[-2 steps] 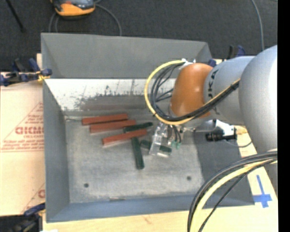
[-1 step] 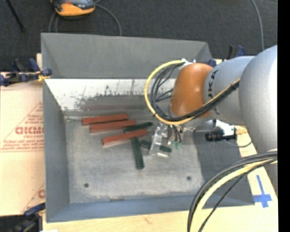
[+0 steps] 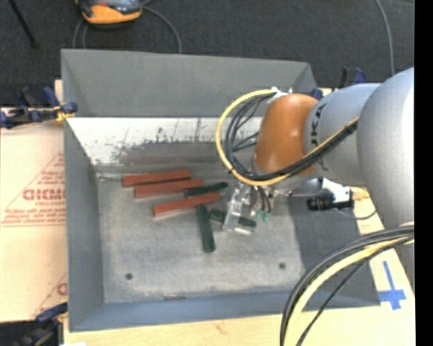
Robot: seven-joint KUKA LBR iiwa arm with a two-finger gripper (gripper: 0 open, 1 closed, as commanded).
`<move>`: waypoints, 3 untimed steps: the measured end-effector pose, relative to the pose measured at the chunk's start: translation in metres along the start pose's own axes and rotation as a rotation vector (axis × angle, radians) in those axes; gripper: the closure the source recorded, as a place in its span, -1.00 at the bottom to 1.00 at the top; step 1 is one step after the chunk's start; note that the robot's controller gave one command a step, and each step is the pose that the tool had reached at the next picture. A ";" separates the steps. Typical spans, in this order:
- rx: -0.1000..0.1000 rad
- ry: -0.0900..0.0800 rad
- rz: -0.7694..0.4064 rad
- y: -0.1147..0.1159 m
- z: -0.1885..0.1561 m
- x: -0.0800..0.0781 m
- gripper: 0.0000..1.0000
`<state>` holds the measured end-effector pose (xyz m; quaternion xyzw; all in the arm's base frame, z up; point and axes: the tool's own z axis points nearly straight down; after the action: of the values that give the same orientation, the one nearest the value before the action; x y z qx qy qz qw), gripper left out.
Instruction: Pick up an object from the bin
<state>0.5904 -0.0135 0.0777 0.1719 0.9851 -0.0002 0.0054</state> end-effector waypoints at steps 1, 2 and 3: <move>0.002 0.006 0.000 -0.001 -0.005 0.001 1.00; 0.002 0.013 -0.001 -0.001 -0.023 0.003 1.00; 0.000 0.007 -0.002 0.000 -0.038 0.001 1.00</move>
Offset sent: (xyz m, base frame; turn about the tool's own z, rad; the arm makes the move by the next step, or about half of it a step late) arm 0.0001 0.0000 0.0289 0.0000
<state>0.5892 -0.0133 0.1161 0.1709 0.9853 0.0005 0.0020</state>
